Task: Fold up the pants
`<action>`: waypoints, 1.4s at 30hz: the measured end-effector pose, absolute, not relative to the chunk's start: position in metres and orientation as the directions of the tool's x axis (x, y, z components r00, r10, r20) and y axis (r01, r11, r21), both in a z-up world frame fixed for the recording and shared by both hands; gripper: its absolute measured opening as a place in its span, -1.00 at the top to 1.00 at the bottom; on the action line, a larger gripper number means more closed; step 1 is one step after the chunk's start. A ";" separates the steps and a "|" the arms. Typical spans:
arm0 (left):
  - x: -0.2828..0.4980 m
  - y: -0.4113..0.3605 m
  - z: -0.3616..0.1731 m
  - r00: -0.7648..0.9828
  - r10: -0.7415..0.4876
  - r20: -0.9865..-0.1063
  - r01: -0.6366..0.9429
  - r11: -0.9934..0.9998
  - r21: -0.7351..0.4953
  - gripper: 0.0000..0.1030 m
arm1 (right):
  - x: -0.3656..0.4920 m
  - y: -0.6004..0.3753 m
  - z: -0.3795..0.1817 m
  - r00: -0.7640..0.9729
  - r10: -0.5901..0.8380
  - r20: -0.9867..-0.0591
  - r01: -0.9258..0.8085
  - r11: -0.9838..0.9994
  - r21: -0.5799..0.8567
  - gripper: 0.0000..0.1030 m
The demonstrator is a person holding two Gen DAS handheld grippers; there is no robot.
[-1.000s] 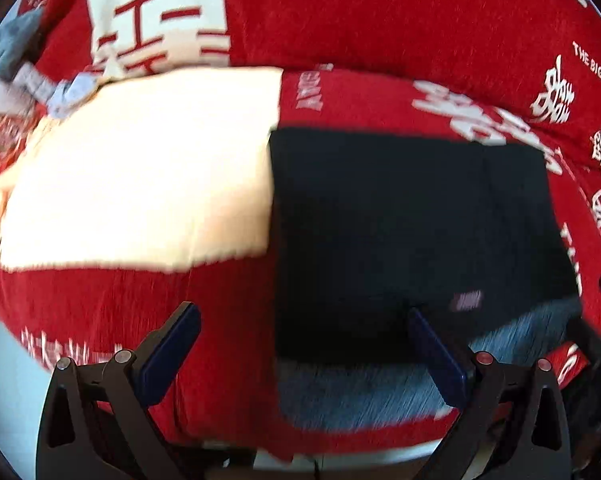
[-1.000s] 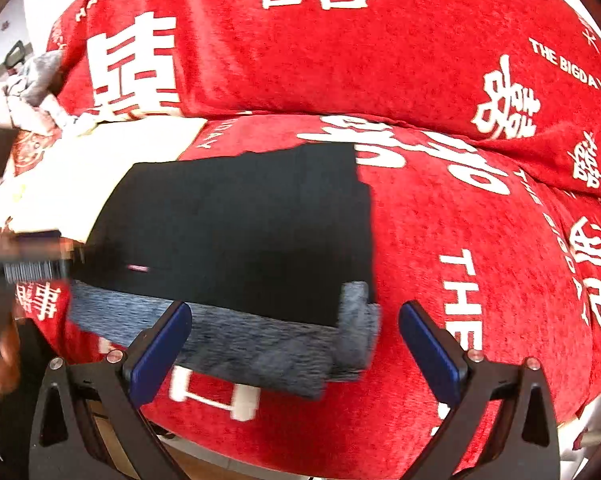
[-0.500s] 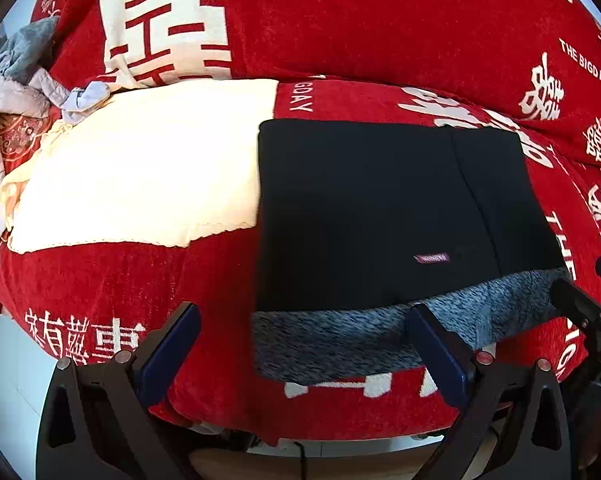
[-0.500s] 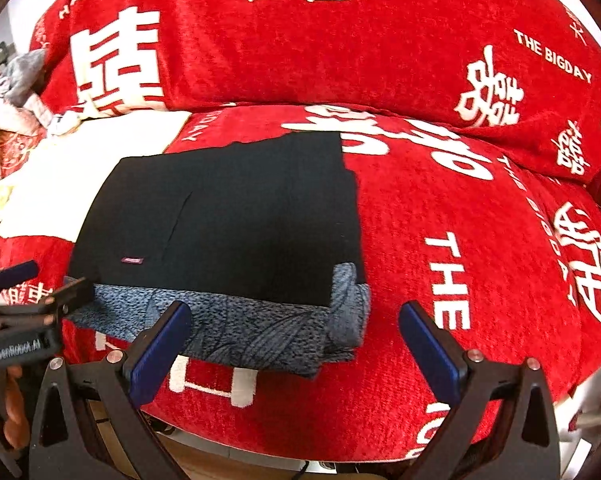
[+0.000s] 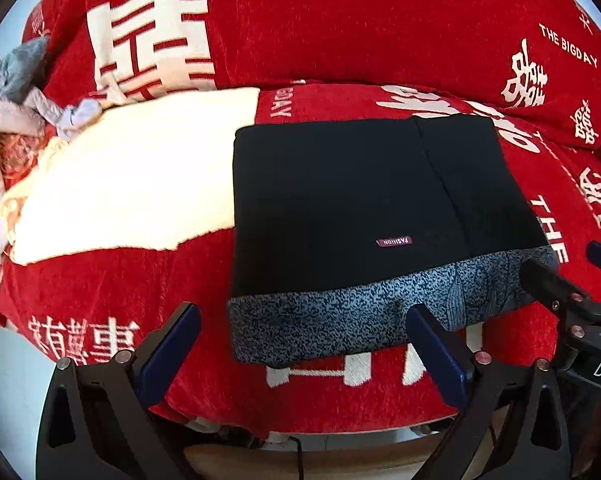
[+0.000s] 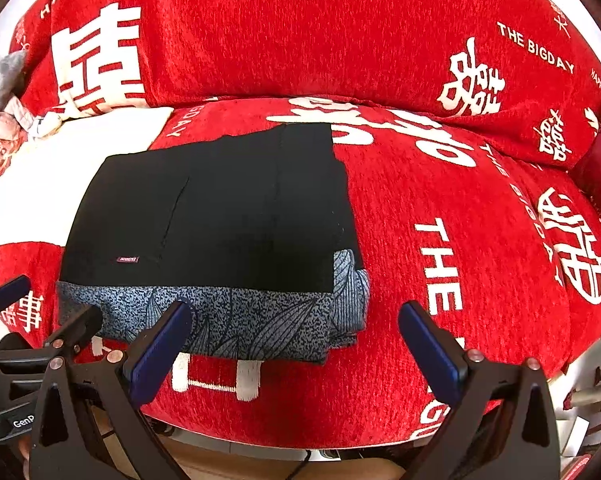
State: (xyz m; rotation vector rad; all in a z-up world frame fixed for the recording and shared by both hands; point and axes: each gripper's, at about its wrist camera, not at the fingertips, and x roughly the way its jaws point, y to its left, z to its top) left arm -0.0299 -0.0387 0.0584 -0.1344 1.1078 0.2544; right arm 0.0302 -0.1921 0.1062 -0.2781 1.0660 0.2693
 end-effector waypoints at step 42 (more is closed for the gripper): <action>-0.047 -0.045 0.067 0.421 0.165 -0.892 -0.262 0.964 0.055 -1.00 | 0.017 -0.191 0.113 0.419 0.051 -0.907 -0.351 0.930 -0.110 -1.00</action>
